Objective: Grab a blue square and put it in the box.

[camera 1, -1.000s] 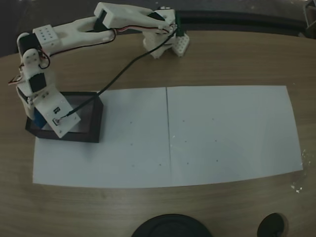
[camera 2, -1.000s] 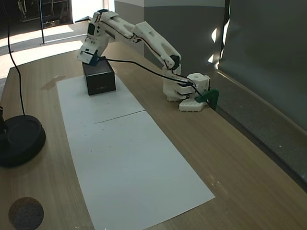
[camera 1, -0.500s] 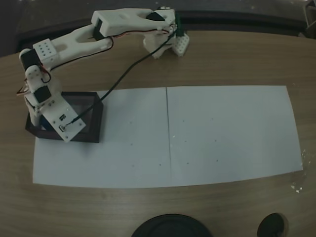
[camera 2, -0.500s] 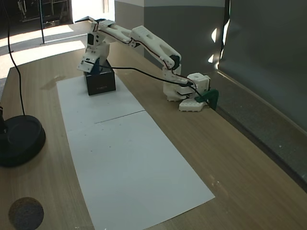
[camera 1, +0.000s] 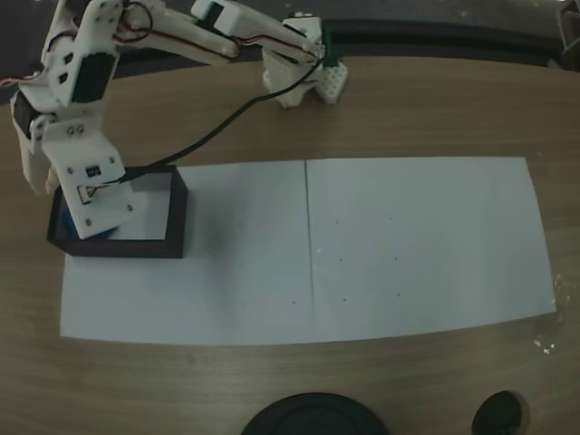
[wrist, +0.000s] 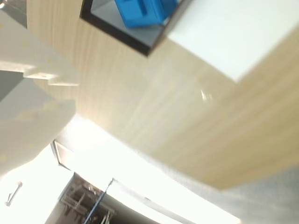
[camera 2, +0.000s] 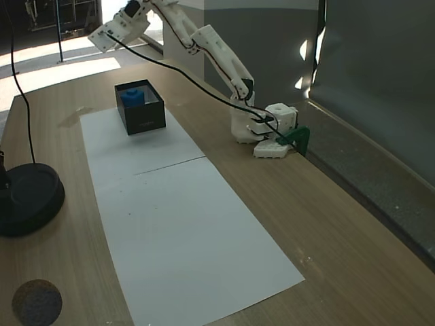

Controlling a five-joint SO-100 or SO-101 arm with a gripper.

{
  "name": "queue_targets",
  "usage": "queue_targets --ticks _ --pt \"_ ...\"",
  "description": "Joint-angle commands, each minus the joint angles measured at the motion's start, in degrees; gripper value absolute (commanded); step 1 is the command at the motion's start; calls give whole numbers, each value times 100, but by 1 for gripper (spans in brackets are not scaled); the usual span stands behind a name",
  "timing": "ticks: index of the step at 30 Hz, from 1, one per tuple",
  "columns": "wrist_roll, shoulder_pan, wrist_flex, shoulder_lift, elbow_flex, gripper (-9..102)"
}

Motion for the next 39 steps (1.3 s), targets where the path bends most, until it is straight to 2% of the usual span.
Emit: queue_targets --ticks 1,10,15,19,23,39 --pt "308 -686 18 1397 -264 0" --pt "396 -4104 26 3524 -264 0" --pt "387 -5212 26 4351 -264 0" --pt "378 -5326 26 5054 158 0" --pt "-149 -5326 18 6108 1301 0" --pt "-237 -5326 -272 10837 7813 0"
